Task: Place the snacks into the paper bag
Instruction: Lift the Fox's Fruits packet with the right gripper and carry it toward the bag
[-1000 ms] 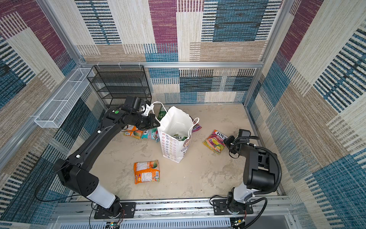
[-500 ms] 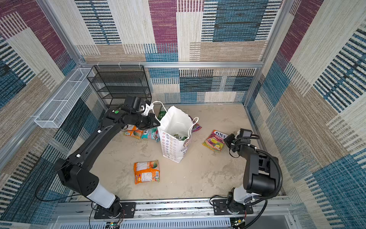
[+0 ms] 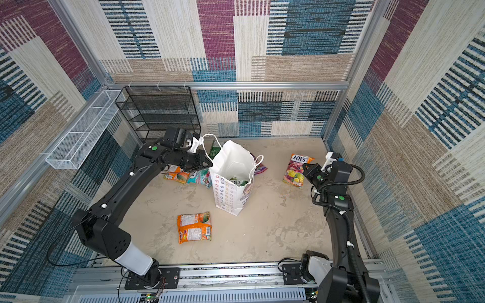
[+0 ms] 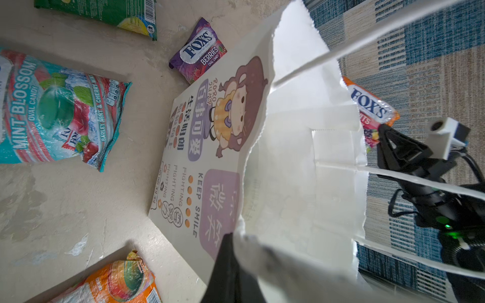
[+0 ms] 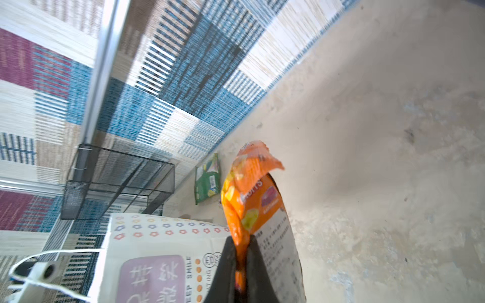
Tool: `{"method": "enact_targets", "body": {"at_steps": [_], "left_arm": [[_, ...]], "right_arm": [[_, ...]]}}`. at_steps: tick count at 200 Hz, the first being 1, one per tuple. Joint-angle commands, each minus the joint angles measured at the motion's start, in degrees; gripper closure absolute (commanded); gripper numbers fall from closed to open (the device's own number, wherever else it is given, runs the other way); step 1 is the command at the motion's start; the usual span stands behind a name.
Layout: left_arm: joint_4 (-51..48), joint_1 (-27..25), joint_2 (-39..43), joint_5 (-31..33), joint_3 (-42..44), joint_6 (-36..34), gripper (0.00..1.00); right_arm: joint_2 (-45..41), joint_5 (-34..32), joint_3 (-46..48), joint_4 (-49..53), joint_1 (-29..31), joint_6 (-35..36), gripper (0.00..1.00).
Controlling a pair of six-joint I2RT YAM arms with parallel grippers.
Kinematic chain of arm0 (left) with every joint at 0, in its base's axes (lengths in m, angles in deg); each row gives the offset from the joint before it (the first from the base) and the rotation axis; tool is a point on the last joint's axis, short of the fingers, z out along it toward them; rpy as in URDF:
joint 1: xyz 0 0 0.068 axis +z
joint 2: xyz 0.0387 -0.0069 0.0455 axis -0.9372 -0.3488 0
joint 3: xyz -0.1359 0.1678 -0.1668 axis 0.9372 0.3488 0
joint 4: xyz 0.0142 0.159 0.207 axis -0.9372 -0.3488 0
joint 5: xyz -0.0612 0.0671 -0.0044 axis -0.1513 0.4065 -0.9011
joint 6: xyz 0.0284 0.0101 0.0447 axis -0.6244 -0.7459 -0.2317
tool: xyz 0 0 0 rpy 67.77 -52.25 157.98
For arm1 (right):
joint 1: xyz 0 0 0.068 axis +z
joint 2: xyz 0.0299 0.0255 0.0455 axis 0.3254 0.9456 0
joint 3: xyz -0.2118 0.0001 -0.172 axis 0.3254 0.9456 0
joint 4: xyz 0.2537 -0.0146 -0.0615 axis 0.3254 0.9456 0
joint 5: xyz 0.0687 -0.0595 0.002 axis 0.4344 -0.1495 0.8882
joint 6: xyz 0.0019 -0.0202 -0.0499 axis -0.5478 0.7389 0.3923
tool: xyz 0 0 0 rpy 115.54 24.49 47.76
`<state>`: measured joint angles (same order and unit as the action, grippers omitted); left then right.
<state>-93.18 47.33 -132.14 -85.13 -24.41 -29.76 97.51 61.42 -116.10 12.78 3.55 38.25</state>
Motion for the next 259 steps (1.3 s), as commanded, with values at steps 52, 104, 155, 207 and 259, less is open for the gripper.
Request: {"method": "enact_targets", "body": {"at_steps": [52,104,155,207,259], "left_arm": [[1.7,0.0,0.4,-1.4,0.1,0.2,1.0],[1.8,0.0,0.2,-1.7,0.2,0.1,1.0],[1.8,-0.1,0.1,-1.8,0.1,0.0,1.0],[1.8,0.0,0.6,-1.6,0.0,-0.1,1.0],[1.9,-0.1,0.5,-1.5,0.0,-0.2,1.0]], "right_arm": [[-4.7,1.9,-17.1,5.1,4.7,-2.4,1.0],[0.0,-0.9,-30.1,4.9,15.2,-2.8,1.0],[8.7,-7.4,-39.7,5.4,32.7,1.1,1.0],[21.0,-11.8,-53.6,13.4,45.4,8.1,1.0],[20.3,-16.4,-47.0,16.6,47.3,12.2,1.0]]}}
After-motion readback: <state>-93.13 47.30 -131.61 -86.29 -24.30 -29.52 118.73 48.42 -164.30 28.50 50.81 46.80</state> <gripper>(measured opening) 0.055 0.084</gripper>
